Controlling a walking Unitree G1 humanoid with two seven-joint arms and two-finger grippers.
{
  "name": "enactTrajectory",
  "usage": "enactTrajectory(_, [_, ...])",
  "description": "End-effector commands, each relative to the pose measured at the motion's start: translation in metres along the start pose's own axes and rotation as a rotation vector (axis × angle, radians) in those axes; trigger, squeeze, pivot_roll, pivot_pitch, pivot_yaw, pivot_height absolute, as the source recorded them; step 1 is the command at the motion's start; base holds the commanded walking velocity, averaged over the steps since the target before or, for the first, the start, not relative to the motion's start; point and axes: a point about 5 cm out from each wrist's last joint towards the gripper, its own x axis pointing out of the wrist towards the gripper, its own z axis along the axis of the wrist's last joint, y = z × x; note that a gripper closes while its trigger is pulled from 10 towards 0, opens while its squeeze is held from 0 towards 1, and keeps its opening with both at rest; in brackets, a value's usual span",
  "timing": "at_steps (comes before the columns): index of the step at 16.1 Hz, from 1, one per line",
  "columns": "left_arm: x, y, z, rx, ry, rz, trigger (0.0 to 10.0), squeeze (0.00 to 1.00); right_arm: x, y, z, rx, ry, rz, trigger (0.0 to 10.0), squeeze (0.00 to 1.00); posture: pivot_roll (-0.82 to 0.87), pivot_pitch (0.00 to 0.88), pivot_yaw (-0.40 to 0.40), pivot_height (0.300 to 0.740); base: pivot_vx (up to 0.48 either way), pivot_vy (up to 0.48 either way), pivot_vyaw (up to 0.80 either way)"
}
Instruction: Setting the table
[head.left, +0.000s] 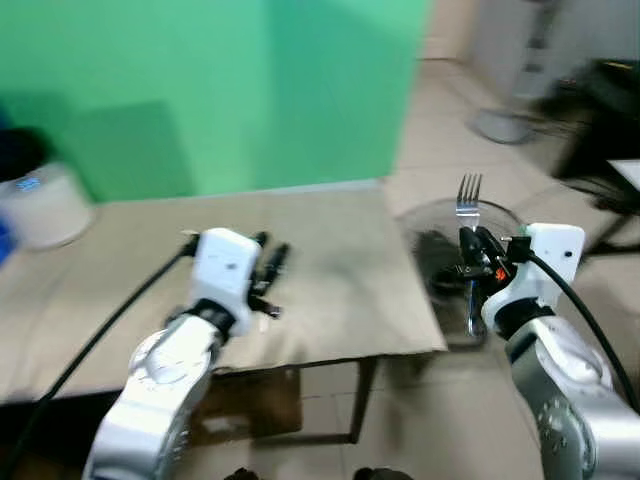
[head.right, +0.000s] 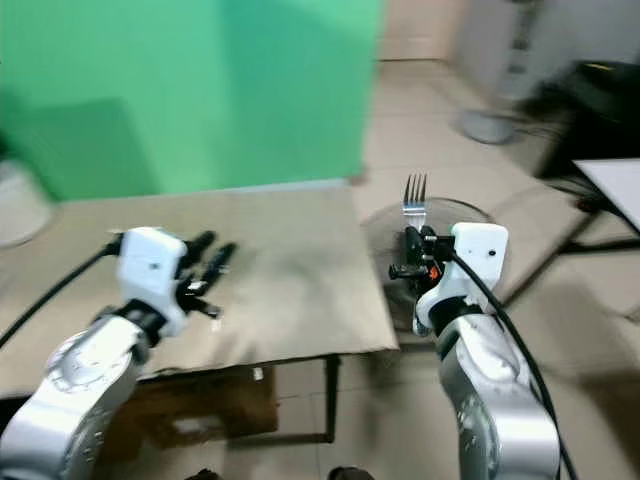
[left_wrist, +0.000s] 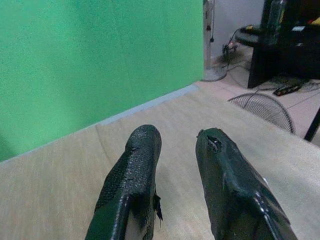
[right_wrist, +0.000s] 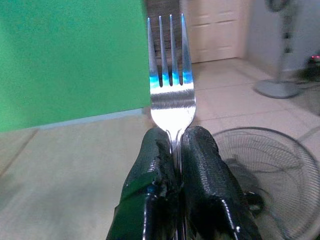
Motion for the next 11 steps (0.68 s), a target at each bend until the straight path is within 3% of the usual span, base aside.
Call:
enactTrajectory(1, [-0.001,0.005,0.000,0.013,-0.002,0.028,10.0,0.00,-0.002,0.002,0.004,-0.011,-0.019,-0.007,10.0,0.00,0.10,0.000,0.039,0.740,0.000,0.000,-0.80])
enactTrajectory(6, [0.006,0.003,0.006,0.021,-0.020,0.044,10.0,0.00,0.004,0.003,0.004,-0.012,-0.007,-0.016,10.0,0.00,0.11,0.000,0.028,0.740,0.000,0.000,-0.80])
enactTrajectory(11, [0.005,0.008,0.004,0.006,-0.022,0.088,10.0,0.00,0.008,0.010,0.001,-0.014,0.023,0.009,10.0,0.00,0.12,0.000,0.011,0.740,0.000,0.000,-0.80])
